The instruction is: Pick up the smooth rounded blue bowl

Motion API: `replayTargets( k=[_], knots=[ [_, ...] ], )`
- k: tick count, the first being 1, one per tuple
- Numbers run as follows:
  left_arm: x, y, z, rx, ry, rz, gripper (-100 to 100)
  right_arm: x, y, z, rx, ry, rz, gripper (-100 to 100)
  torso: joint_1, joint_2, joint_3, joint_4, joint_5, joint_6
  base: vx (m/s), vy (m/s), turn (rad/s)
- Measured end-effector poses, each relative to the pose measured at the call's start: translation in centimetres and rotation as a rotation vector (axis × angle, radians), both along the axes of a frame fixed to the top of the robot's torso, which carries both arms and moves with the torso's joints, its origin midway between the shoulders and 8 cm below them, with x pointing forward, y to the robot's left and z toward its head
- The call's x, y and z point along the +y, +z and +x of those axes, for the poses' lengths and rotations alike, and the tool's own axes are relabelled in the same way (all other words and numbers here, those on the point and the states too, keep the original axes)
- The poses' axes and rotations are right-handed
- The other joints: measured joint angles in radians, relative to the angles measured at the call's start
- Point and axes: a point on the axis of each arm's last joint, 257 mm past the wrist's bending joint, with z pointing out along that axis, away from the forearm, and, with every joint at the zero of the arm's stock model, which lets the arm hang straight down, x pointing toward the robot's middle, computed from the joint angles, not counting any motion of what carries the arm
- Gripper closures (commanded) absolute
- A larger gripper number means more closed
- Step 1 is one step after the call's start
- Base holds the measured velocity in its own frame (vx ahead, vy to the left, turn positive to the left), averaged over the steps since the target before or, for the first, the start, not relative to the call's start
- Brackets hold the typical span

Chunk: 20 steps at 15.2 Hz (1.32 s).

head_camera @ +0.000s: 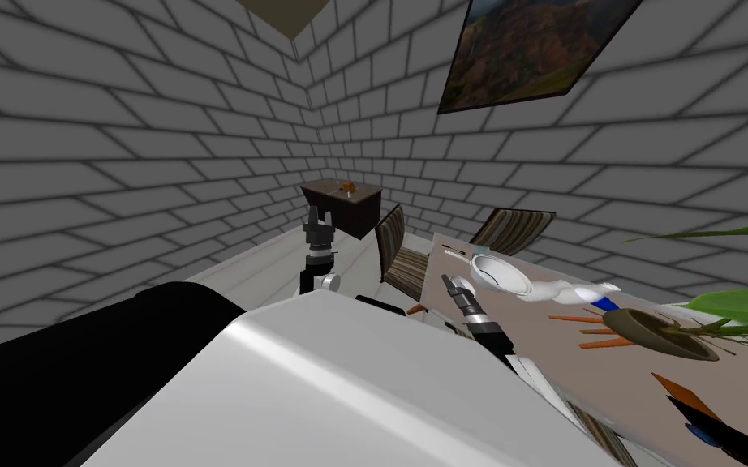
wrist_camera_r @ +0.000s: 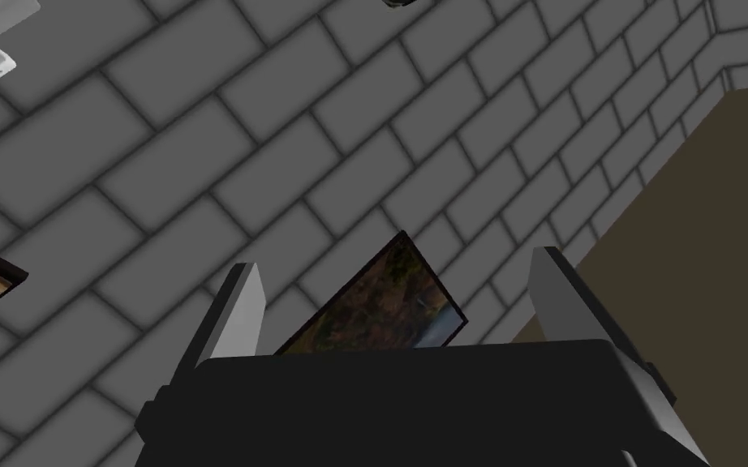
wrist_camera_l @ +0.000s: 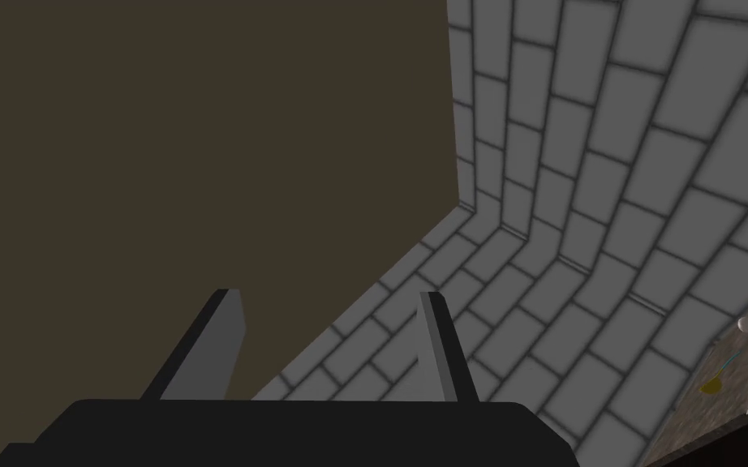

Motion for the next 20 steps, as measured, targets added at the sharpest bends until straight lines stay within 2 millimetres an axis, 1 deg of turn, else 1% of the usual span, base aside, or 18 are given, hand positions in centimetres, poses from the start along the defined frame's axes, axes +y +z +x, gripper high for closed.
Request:
replayTargets(
  k=[4,6,8,9,10,13,17,20],
  knots=[
    [0.0,0.0,0.0,0.0,0.0,0.0,0,-1.9,-3.3,-1.2,0.075,0.01,-0.114,-100,-0.001,-0.001,0.0,0.0,0.0,0.0,0.027,0.003,0.131],
    [0.0,0.0,0.0,0.0,0.0,0.0,0,-2.6,-4.4,-1.4,0.098,0.008,-0.137,-100,-0.001,0.0,0.0,0.0,0.0,0.001,0.015,0.002,0.081],
    [0.0,0.0,0.0,0.0,0.0,0.0,0,-3.4,-6.3,-2.2,0.137,0.017,-0.195,-100,-0.001,0.0,0.0,0.0,0.0,0.0,0.024,-0.001,0.164],
    [0.0,0.0,0.0,0.0,0.0,0.0,0,-3.7,-6.9,-2.5,0.15,0.018,-0.211,-100,-0.001,0.0,0.0,0.0,0.0,0.001,0.03,-0.008,0.183],
    [0.0,0.0,0.0,0.0,0.0,0.0,0,-4.5,-7.9,-2.9,0.17,0.023,-0.244,-100,-0.001,0.0,0.0,0.0,0.0,0.0,0.039,-0.015,0.208],
    [0.0,0.0,0.0,0.0,0.0,0.0,0,-6.0,-10.8,-4.8,0.241,0.045,-0.348,-100,-0.002,-0.002,-0.001,0.0,0.0,0.0,0.054,-0.017,0.176],
    [0.0,0.0,0.0,0.0,0.0,0.0,0,-8.6,-13.7,-6.8,0.315,0.061,-0.445,-100,-0.002,-0.002,-0.001,0.0,0.0,0.001,0.041,-0.019,0.17],
    [0.0,0.0,0.0,0.0,0.0,0.0,0,-11.0,-16.2,-9.3,0.39,0.088,-0.541,-100,-0.002,-0.002,-0.001,0.0,0.0,0.0,0.053,-0.025,0.223]
  ],
)
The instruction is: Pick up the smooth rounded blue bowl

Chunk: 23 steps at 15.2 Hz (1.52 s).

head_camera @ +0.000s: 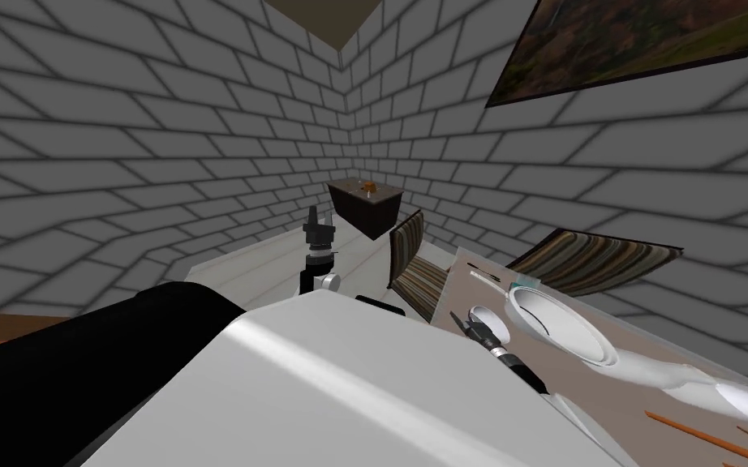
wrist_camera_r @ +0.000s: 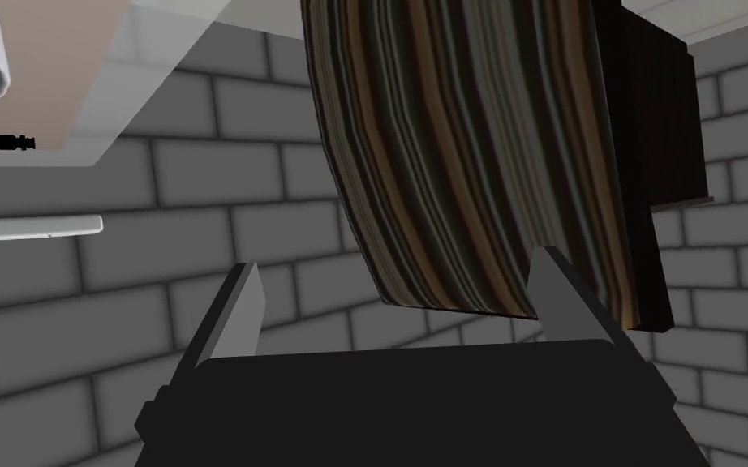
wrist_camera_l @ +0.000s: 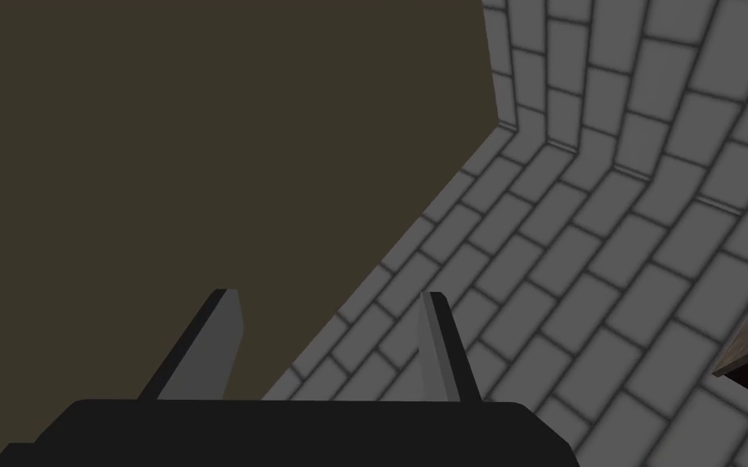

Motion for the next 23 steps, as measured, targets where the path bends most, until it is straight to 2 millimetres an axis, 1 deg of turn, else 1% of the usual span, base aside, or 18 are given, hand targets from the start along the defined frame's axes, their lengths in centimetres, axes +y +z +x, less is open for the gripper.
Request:
replayTargets(
  k=[2,4,8,10,12,14,15,16,17,23],
  knots=[
    [0.0,0.0,0.0,0.0,0.0,0.0,0,-1.3,-1.4,-1.1,0.042,0.008,-0.048,-100,0.0,0.0,0.0,0.0,0.0,0.001,0.041,-0.031,0.126],
    [0.0,0.0,0.0,0.0,0.0,0.0,0,-2.6,-2.5,-2.9,0.092,0.025,-0.102,-100,0.0,0.0,0.0,0.0,0.0,0.0,0.037,-0.031,0.135],
    [0.0,0.0,0.0,0.0,0.0,0.0,0,-4.7,-4.3,-5.2,0.161,0.05,-0.178,-100,0.001,0.001,0.0,0.0,0.0,0.001,0.035,-0.021,0.149],
    [0.0,0.0,0.0,0.0,0.0,0.0,0,-5.9,-5.5,-6.6,0.206,0.073,-0.224,-100,0.0,0.0,0.0,0.0,0.0,0.0,0.051,-0.036,0.215],
    [0.0,0.0,0.0,0.0,0.0,0.0,0,-7.8,-6.5,-8.7,0.263,0.092,-0.277,-100,-0.001,-0.001,0.0,0.0,0.0,0.0,0.053,-0.051,0.204],
    [0.0,0.0,0.0,0.0,0.0,0.0,0,-9.2,-7.6,-11.0,0.321,0.113,-0.324,-100,-0.001,0.0,0.0,0.0,0.0,0.001,0.049,-0.035,0.191],
    [0.0,0.0,0.0,0.0,0.0,0.0,0,-10.3,-8.2,-12.6,0.355,0.121,-0.349,-100,0.0,0.0,0.0,0.0,0.0,0.0,0.043,-0.028,0.156],
    [0.0,0.0,0.0,0.0,0.0,0.0,0,-11.0,-8.5,-13.9,0.381,0.136,-0.368,-100,0.0,0.0,0.0,0.0,0.0,0.001,0.04,-0.025,0.176],
    [0.0,0.0,0.0,0.0,0.0,0.0,0,-11.6,-9.1,-15.1,0.411,0.151,-0.389,-100,0.0,0.0,0.0,0.0,0.0,0.0,0.038,-0.025,0.168],
    [0.0,0.0,0.0,0.0,0.0,0.0,0,-14.2,-10.3,-21.2,0.559,0.225,-0.484,-100,0.002,0.0,0.0,0.0,0.0,0.001,0.036,-0.019,0.152]
  ],
)
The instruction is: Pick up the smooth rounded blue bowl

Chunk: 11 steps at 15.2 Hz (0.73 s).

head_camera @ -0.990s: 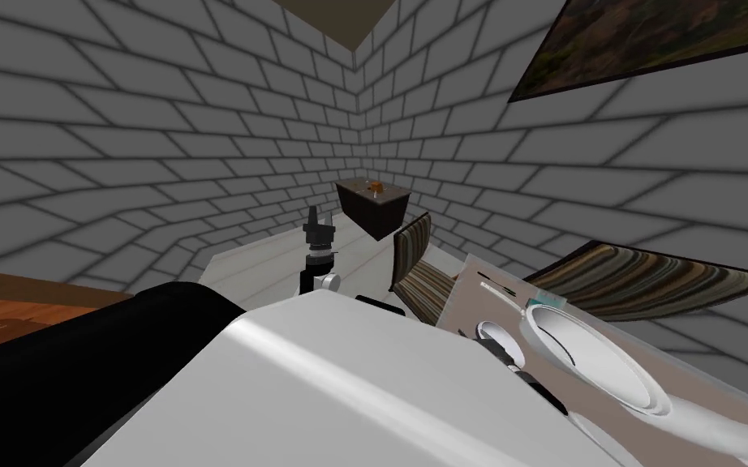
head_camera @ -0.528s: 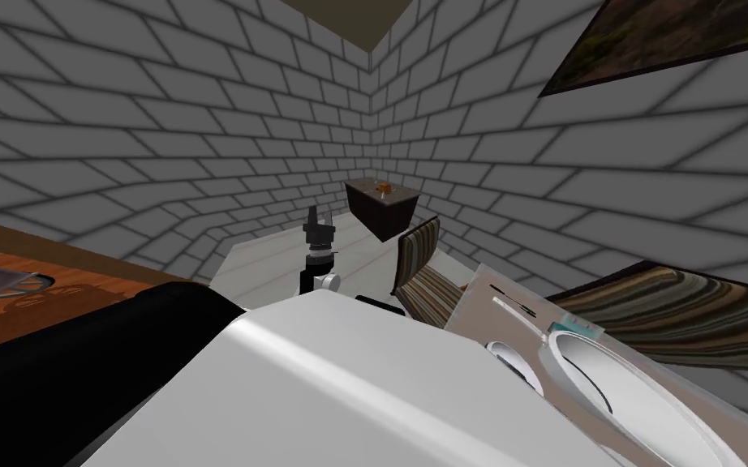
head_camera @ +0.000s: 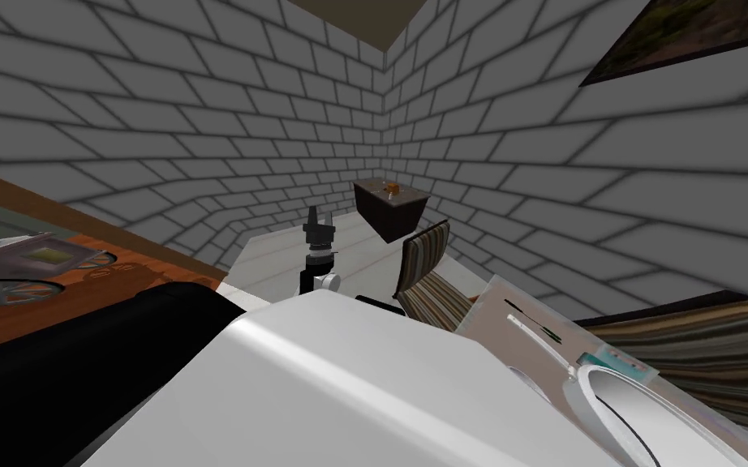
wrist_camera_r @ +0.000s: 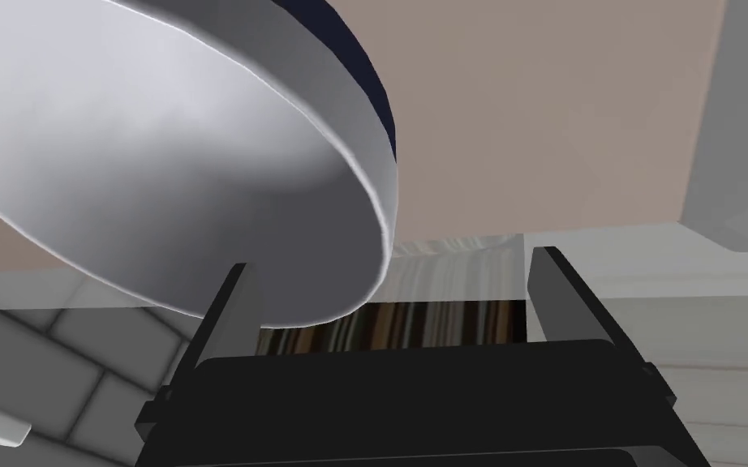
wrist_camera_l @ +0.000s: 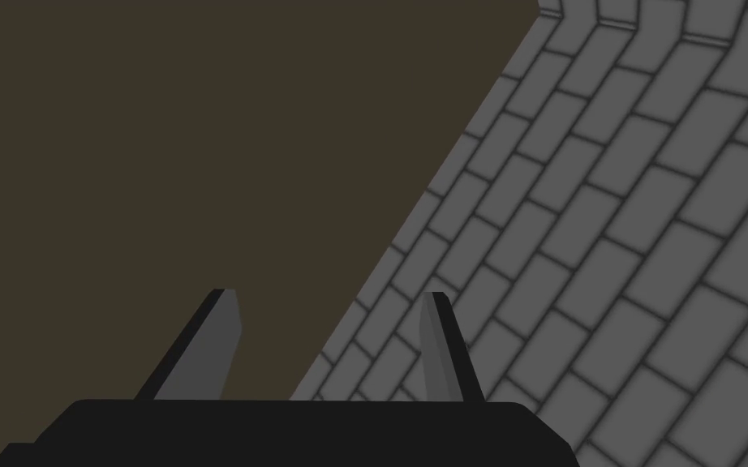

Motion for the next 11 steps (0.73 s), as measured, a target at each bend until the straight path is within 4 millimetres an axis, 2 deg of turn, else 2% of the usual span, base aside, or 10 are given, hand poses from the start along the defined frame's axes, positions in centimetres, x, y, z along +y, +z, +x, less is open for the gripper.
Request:
replayTargets(
  k=[7,9,11],
  knots=[
    [0.0,0.0,0.0,0.0,0.0,0.0,0,-2.1,-1.0,-7.8,0.176,0.069,-0.066,-100,0.001,0.003,0.002,0.001,0.0,0.0,0.01,-0.007,0.113],
    [0.0,0.0,0.0,0.0,0.0,0.0,0,-2.4,-1.1,-8.6,0.195,0.075,-0.071,-100,0.001,0.003,0.002,0.001,0.0,0.0,-0.01,-0.011,0.033],
    [0.0,0.0,0.0,0.0,0.0,0.0,0,-1.6,-2.0,-8.6,0.195,0.066,-0.067,-100,0.0,0.004,0.002,0.001,0.0,0.0,-0.034,-0.039,0.118]
  ],
)
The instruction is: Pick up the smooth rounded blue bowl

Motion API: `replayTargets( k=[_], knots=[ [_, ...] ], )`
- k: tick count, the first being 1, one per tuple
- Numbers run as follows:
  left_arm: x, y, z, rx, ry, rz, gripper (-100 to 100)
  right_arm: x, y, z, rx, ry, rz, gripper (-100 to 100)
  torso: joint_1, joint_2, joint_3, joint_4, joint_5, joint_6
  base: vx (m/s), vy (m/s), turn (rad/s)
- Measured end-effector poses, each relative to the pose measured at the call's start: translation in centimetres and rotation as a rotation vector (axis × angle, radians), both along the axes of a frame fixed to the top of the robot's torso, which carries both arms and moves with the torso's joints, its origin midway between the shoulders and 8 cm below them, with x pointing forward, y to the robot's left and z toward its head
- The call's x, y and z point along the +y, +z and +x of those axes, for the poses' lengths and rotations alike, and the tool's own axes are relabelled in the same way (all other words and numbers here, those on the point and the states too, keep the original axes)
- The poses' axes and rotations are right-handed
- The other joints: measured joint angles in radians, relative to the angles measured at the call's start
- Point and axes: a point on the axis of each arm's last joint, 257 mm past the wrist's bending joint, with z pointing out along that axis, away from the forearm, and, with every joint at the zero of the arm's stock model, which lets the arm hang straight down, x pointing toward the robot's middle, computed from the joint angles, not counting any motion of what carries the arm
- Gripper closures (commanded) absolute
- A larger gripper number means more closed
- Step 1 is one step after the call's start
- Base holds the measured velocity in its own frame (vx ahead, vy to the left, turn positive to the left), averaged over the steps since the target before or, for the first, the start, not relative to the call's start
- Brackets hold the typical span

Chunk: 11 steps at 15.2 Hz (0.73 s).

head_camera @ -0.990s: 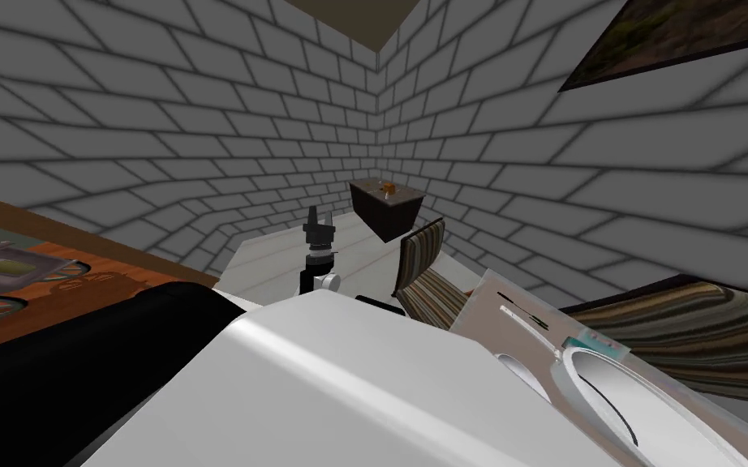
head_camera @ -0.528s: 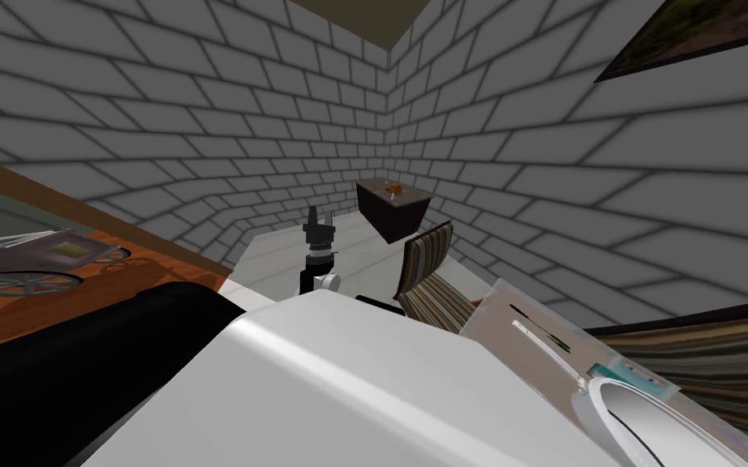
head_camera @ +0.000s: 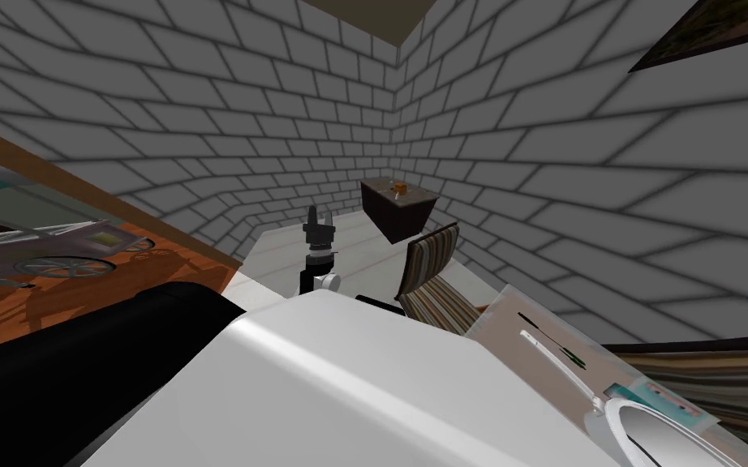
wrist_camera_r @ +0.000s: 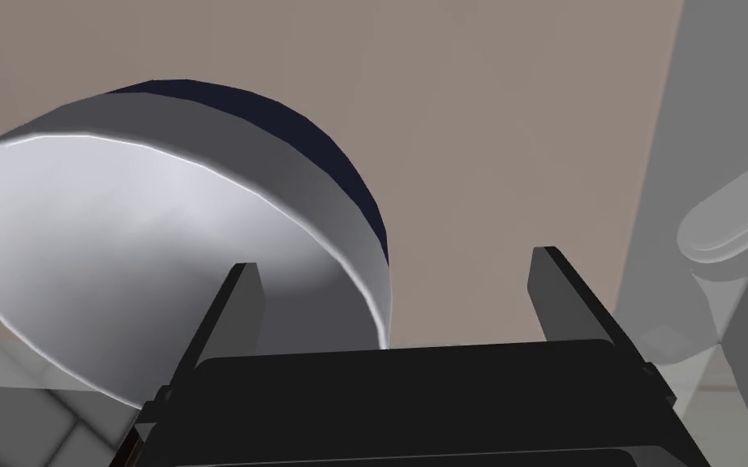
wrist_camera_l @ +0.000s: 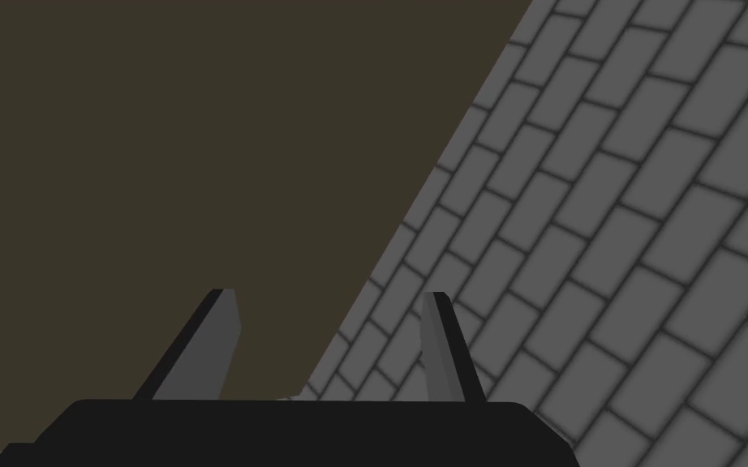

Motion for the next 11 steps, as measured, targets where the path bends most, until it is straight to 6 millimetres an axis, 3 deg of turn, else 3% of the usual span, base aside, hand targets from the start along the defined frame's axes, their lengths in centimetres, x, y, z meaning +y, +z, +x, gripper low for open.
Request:
replayTargets(
  k=[2,3,8,11],
  knots=[
    [0.0,0.0,0.0,0.0,0.0,0.0,0,1.0,-1.0,-0.2,0.0,-0.009,0.0,-100,0.0,0.001,0.0,0.0,0.0,0.0,-0.024,-0.027,0.078],
    [0.0,0.0,0.0,0.0,0.0,0.0,0,1.1,-1.2,-0.2,0.0,-0.009,-0.001,100,0.0,0.0,0.0,0.0,0.0,0.0,-0.006,-0.006,0.007],
    [0.0,0.0,0.0,0.0,0.0,0.0,0,1.0,-1.1,-0.1,-0.001,-0.007,-0.004,100,0.001,0.0,0.0,0.0,-0.001,0.002,0.003,0.002,-0.018],
    [0.0,0.0,0.0,0.0,0.0,0.0,0,-0.4,0.3,0.0,0.0,0.003,-0.006,100,0.004,-0.002,-0.001,0.0,0.0,0.003,0.033,0.04,-0.116]
  ],
)
